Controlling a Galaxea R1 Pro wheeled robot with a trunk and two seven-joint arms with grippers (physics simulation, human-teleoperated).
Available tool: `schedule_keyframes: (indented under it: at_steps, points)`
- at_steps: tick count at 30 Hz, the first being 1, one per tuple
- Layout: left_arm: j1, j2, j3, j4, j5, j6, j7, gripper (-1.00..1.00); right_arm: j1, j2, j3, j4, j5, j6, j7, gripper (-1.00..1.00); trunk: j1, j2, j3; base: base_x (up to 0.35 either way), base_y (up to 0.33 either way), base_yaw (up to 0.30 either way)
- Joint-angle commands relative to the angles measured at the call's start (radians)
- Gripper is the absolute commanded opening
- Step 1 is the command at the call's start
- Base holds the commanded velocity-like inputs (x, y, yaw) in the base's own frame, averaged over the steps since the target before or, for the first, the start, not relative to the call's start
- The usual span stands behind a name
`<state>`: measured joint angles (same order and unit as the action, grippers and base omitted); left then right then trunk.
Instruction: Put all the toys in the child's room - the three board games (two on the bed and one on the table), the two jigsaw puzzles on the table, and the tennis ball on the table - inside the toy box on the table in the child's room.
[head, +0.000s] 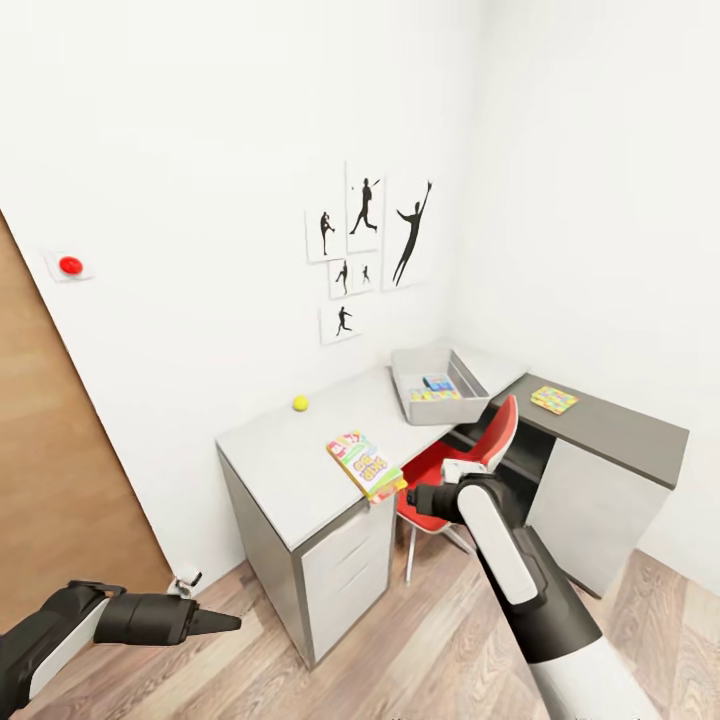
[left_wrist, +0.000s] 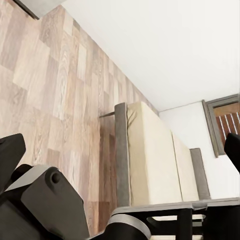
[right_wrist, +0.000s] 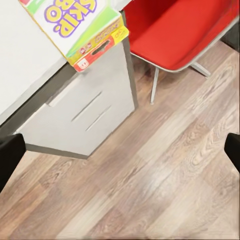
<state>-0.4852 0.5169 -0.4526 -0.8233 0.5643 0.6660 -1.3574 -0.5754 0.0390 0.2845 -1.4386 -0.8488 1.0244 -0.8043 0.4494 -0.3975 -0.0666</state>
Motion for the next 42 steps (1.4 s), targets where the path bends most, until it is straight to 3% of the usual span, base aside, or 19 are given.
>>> schedule_keyframes:
  at_steps: [1,15,26,29,31,34,38,42]
  points:
    - [-0.001,0.002,-0.004,0.0,0.008,0.01,0.0,1.0,-0.001,0.001,0.001,0.007,-0.009,0.003,-0.01,1.0,0.001,-0.003,-0.002,-0.041,-0.004,-0.263]
    - [-0.001,0.002,-0.003,0.0,0.009,0.011,0.0,1.0,-0.001,0.01,0.001,0.138,-0.009,0.0,-0.003,1.0,0.001,-0.003,-0.002,-0.005,0.0,-0.277]
    - [-0.001,0.002,-0.001,0.0,0.009,0.01,0.0,1.0,-0.001,0.014,0.008,0.362,-0.008,-0.025,-0.003,1.0,0.001,-0.003,-0.002,0.0,0.0,-0.187]
    - [-0.001,0.002,-0.001,0.0,0.01,0.01,0.0,1.0,-0.001,0.015,0.012,0.447,-0.001,-0.094,-0.002,1.0,0.001,-0.003,-0.002,0.0,0.0,-0.026]
    - [-0.001,0.002,-0.001,0.0,0.011,0.01,0.001,1.0,-0.001,0.015,0.018,0.521,0.003,-0.18,0.003,1.0,0.001,-0.003,-0.002,0.0,0.0,-0.012]
    - [-0.001,0.002,0.001,0.0,0.011,0.01,0.002,1.0,-0.001,0.015,0.054,0.627,0.015,-0.299,0.029,1.0,0.001,-0.003,-0.002,0.0,0.0,-0.005]
    - [-0.001,0.002,0.006,0.001,0.012,0.007,0.005,1.0,-0.002,0.016,0.161,0.756,0.046,-0.471,0.134,1.0,0.001,-0.003,-0.002,0.0,0.0,-0.002]
    - [-0.001,-0.006,0.011,0.002,0.017,0.007,0.024,1.0,-0.003,0.016,0.228,0.804,0.068,-0.601,0.233,1.0,0.001,-0.003,-0.002,0.0,0.0,0.0]
